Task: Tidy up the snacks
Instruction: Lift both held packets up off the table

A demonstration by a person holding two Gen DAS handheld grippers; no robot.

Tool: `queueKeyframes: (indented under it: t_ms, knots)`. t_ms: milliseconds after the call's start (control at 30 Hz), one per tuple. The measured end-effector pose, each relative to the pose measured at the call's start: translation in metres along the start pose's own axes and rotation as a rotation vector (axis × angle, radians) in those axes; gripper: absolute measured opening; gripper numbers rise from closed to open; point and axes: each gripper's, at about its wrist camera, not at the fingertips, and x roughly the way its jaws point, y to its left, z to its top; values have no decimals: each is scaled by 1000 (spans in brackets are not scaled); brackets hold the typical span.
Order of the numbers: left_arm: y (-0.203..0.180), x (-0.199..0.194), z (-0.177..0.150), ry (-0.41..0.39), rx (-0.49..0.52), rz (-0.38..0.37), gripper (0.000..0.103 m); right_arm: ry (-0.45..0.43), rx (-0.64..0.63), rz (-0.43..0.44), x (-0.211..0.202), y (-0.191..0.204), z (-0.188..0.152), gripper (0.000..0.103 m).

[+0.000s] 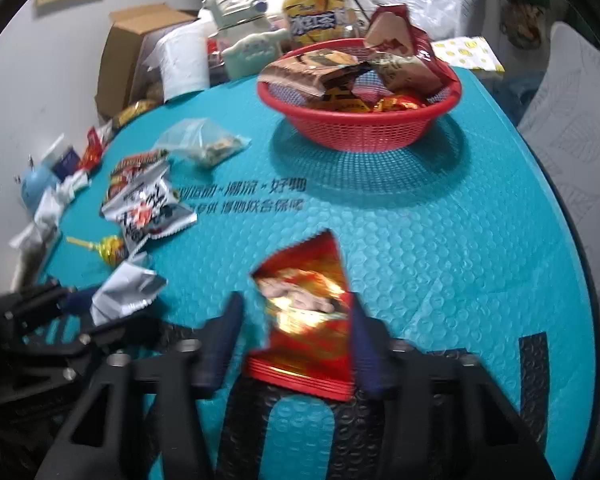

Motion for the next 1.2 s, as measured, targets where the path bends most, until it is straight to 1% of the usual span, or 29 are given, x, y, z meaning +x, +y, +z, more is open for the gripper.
queueKeyframes:
  t_ms: [100, 300, 500, 567, 700, 900, 967, 1033, 1133, 1200]
  knots:
    - [0, -2, -3, 1, 1, -2, 44, -13, -64, -23, -4, 10, -7, 36]
    - [2, -8, -13, 10, -4, -14, 44, 16, -85, 49, -10, 22, -20, 35]
    - [-5, -15, -26, 26, 28, -12, 44, 40, -128, 84, -17, 34, -34, 35]
    - [-6, -16, -28, 30, 35, -14, 44, 45, -143, 83, -18, 37, -37, 35]
    - [-8, -14, -27, 27, 43, -11, 44, 65, -148, 115, -20, 40, -40, 36]
    - [-12, -10, -24, 18, 80, 5, 45, 63, -173, 97, -20, 46, -41, 38]
    - [-13, -8, -23, 21, 91, 1, 48, 62, -179, 94, -19, 46, -41, 39]
    - [-15, -7, -22, 24, 101, 0, 51, 63, -185, 94, -19, 47, -41, 43]
    - [-17, -6, -22, 17, 113, 11, 51, 59, -204, 89, -19, 49, -42, 44]
    - [-16, -7, -24, 4, 108, 6, 51, 54, -206, 89, -19, 49, -43, 44]
